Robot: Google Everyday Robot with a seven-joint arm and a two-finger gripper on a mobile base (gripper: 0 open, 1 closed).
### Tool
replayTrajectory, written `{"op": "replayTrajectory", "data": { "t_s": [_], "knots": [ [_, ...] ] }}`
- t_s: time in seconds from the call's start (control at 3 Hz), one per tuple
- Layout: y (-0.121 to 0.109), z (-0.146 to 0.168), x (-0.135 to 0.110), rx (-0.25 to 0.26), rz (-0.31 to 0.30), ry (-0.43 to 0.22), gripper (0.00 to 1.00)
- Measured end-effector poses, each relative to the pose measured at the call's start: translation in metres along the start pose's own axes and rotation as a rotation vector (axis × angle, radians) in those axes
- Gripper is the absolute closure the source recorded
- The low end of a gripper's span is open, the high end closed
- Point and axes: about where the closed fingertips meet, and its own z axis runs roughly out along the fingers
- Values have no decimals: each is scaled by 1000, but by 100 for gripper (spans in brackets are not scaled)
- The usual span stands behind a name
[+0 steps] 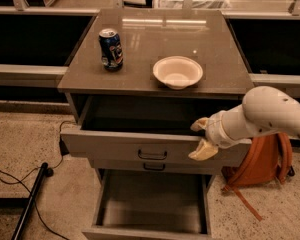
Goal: Open top drawer
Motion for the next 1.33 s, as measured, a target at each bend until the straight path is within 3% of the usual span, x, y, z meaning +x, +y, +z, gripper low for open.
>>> {"op": "replayTrajectory", "data": {
  "t_s": [0.33, 1.33],
  "knots": [
    [8, 3, 0, -22, -9, 3, 40],
    [62, -6, -17, -124, -89, 1, 41]
  ]
}}
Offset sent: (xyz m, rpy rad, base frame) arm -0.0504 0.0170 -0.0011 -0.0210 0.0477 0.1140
